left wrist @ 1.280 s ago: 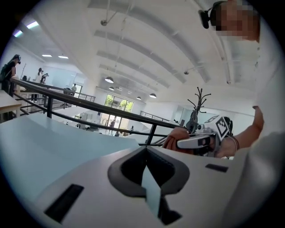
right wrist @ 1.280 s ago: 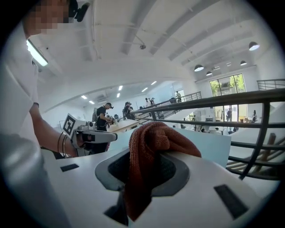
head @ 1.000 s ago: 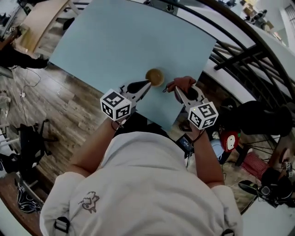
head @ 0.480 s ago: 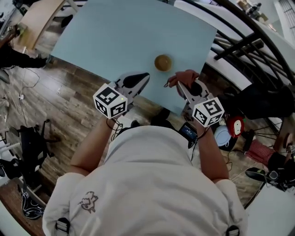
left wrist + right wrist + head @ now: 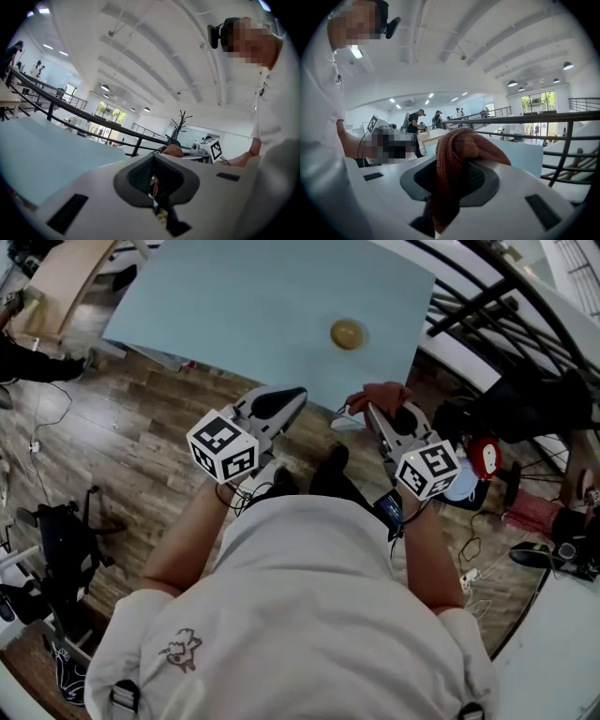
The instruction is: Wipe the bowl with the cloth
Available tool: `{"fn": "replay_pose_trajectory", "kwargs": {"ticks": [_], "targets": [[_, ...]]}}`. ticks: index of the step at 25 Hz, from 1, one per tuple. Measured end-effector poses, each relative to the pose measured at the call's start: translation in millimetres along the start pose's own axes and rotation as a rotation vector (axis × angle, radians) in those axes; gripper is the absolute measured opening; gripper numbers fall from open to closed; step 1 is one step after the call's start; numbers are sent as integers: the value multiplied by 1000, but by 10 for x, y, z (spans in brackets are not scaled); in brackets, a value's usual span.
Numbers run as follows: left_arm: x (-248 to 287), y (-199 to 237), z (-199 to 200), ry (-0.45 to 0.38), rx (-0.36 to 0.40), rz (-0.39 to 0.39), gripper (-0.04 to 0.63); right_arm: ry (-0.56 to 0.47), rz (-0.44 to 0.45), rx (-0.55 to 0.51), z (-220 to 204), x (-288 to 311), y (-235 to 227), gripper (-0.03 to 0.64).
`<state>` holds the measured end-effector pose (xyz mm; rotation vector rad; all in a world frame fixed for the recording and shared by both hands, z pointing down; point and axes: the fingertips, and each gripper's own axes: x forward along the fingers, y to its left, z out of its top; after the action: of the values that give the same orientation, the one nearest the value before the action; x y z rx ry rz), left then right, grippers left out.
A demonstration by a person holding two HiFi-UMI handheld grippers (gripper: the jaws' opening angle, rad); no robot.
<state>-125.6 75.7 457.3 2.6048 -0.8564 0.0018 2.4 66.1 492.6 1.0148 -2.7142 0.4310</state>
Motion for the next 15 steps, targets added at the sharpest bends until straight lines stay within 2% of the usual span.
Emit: {"fn": "replay_pose_trajectory", "kwargs": {"ticks": [8, 15], "targets": [[-135, -355, -105, -31, 46, 63, 12, -27, 34, -42, 1, -428, 290, 112], [-38, -857, -296, -33, 71, 115, 13, -40, 110, -77, -111, -852, 457, 107]]}}
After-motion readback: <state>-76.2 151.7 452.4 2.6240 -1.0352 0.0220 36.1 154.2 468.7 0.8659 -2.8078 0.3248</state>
